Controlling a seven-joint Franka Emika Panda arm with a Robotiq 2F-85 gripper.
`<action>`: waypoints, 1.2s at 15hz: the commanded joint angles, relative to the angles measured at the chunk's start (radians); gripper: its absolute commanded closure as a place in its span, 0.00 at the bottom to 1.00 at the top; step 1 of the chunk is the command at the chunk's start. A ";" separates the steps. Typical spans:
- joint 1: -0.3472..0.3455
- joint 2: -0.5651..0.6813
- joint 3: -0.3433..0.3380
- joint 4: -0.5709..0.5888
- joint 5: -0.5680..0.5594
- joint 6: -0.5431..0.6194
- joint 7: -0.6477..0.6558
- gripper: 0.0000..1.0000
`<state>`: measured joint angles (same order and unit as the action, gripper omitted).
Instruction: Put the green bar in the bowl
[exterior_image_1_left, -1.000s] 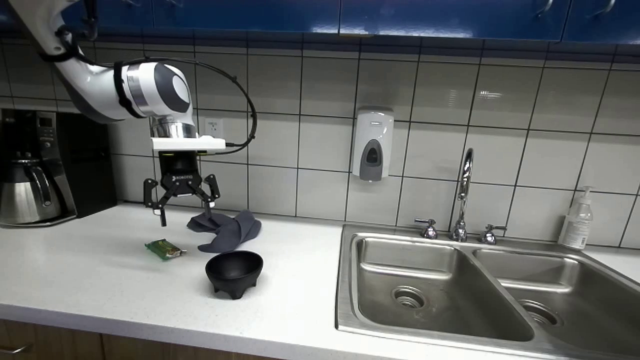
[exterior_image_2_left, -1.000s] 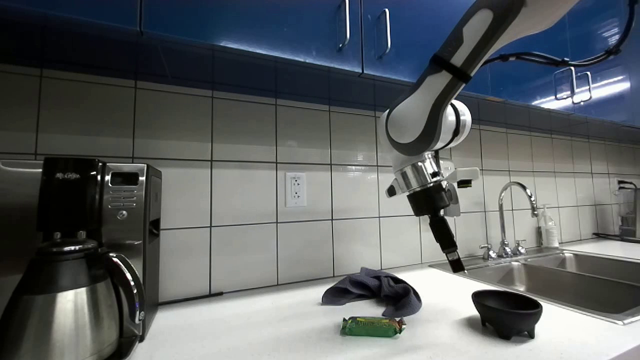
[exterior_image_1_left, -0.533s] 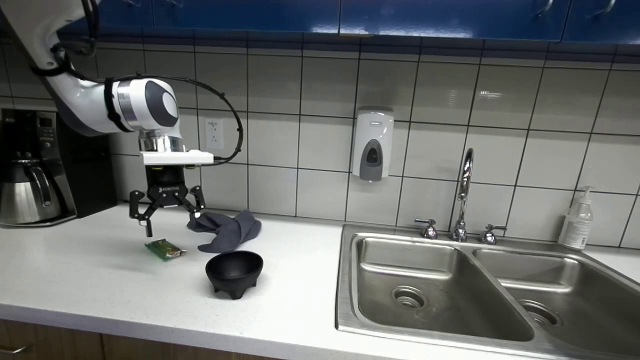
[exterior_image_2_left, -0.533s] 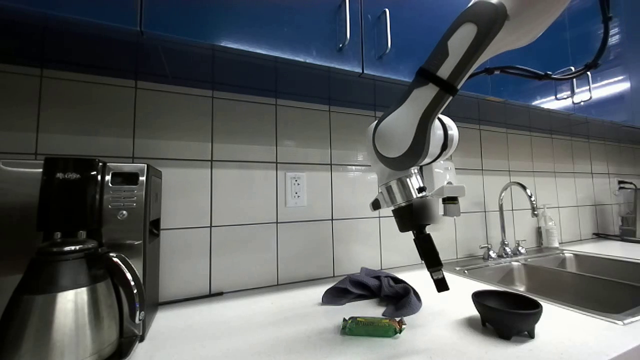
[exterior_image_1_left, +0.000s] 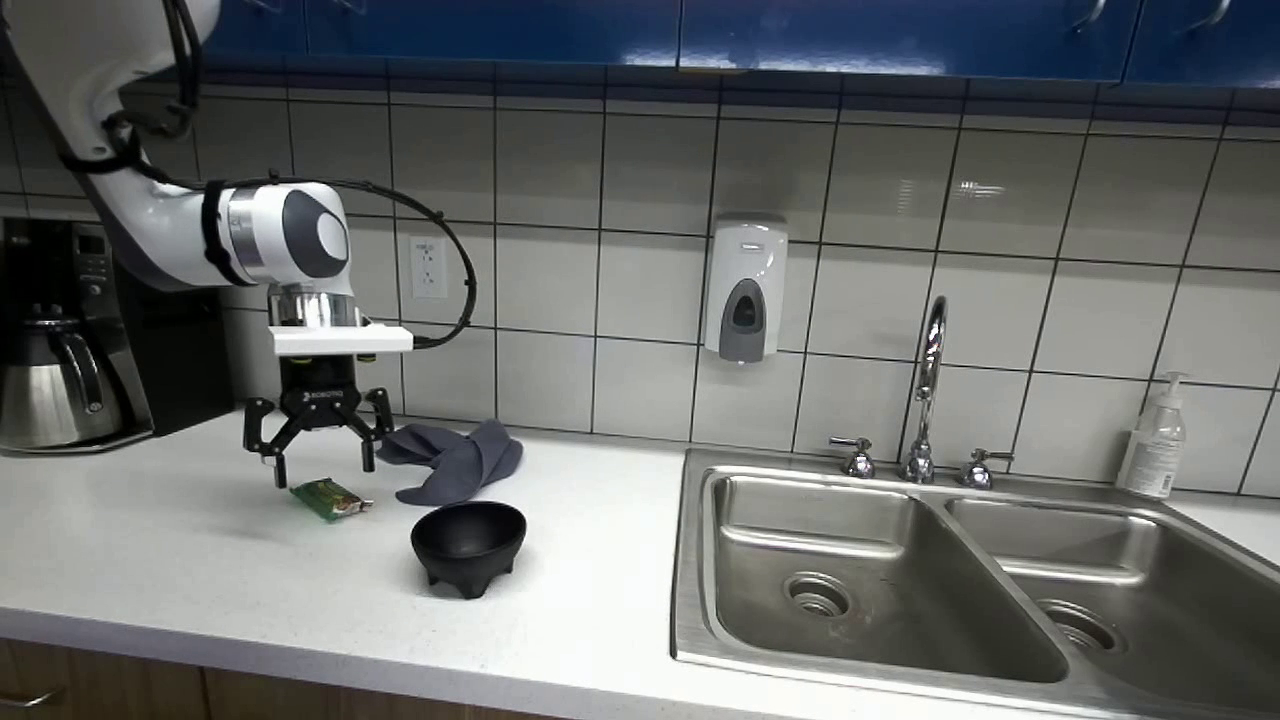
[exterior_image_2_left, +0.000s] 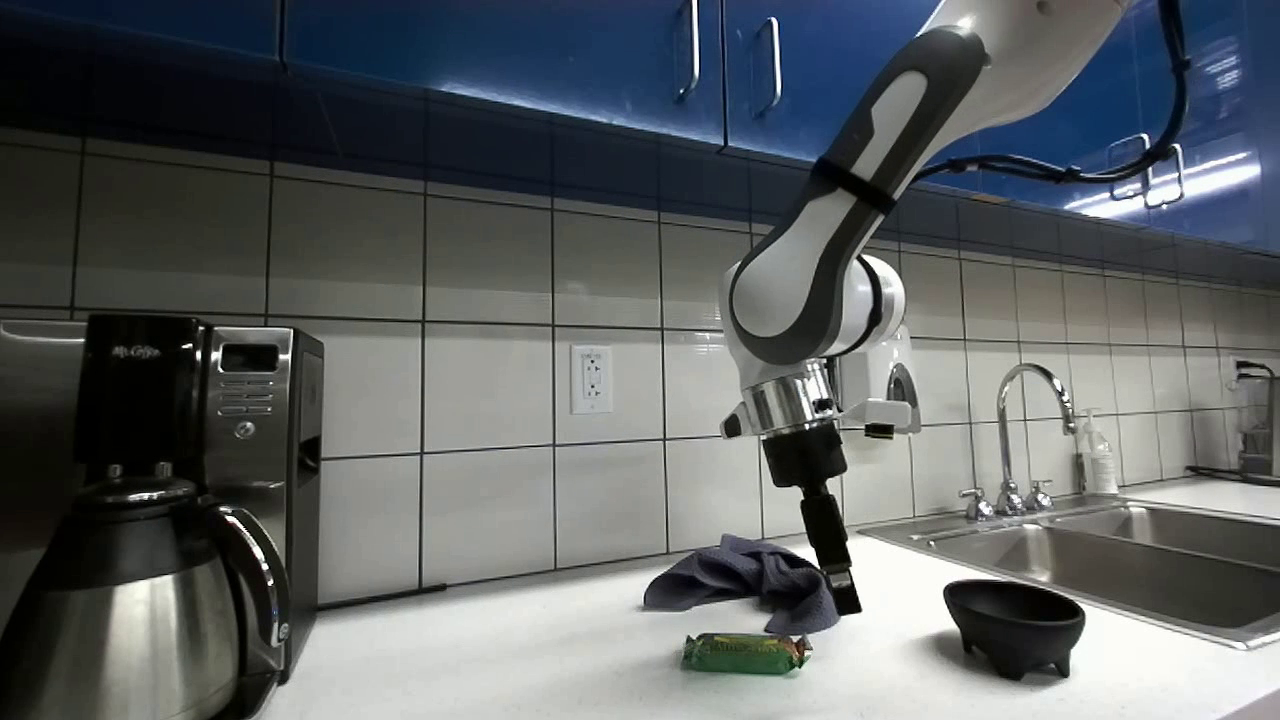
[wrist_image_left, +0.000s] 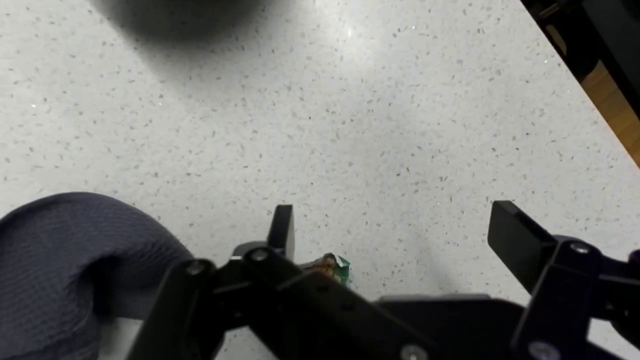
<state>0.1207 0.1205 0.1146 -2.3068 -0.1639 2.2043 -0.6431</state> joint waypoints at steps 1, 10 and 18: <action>-0.006 0.034 0.018 0.028 0.020 0.041 -0.009 0.00; -0.006 0.109 0.042 0.059 0.012 0.152 0.000 0.00; 0.002 0.196 0.050 0.129 -0.002 0.171 0.042 0.00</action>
<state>0.1212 0.2802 0.1516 -2.2218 -0.1568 2.3695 -0.6356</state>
